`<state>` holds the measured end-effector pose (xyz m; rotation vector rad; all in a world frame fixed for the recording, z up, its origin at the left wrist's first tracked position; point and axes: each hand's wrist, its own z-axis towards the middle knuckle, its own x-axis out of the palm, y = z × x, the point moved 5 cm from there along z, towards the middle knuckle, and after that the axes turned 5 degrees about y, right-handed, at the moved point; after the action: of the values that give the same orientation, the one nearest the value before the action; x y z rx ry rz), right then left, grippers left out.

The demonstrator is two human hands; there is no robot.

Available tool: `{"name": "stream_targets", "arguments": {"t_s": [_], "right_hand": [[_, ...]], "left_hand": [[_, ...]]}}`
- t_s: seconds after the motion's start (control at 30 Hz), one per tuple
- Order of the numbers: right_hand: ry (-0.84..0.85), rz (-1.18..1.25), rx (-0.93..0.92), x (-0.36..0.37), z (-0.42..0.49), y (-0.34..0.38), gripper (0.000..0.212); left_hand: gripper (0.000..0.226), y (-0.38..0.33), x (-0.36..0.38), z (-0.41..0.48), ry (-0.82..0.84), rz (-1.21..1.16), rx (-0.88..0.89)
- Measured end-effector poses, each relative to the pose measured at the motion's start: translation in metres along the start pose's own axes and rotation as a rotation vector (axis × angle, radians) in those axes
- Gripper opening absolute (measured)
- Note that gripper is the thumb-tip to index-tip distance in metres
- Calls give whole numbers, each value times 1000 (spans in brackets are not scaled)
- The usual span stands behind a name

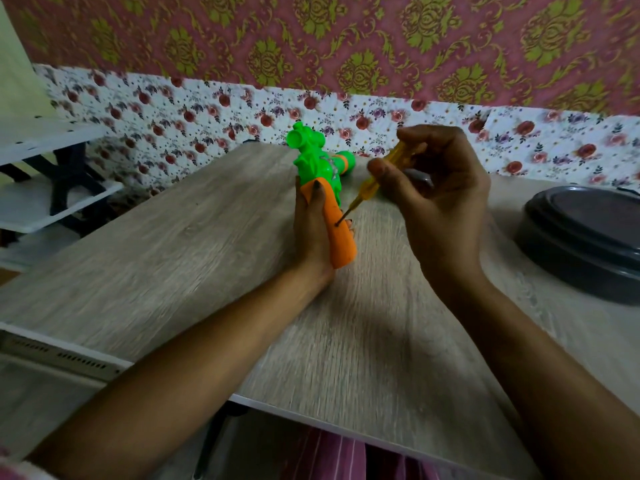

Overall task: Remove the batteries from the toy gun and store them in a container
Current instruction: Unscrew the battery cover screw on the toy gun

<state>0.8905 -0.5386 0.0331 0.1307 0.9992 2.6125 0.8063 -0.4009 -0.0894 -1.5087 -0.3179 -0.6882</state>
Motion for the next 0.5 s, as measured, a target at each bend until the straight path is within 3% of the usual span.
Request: {"name": "stream_targets", "arguments": {"t_s": [0.07,0.23,0.43,0.5], "right_hand": [[-19,27,-19,-4,1,0,23],[7,47,7,-2,1,-1,26],[-51,26,-12,-4,1,1,23],[-44,84,19,-6,1,-2,29]], "left_hand": [[68,1,-1,-1,-13,-17,-37],[100,0,0,0,0,-16,-44],[75,1,1,-2,3,-47,-37],[83,2,0,0,11,-48,-53]]}}
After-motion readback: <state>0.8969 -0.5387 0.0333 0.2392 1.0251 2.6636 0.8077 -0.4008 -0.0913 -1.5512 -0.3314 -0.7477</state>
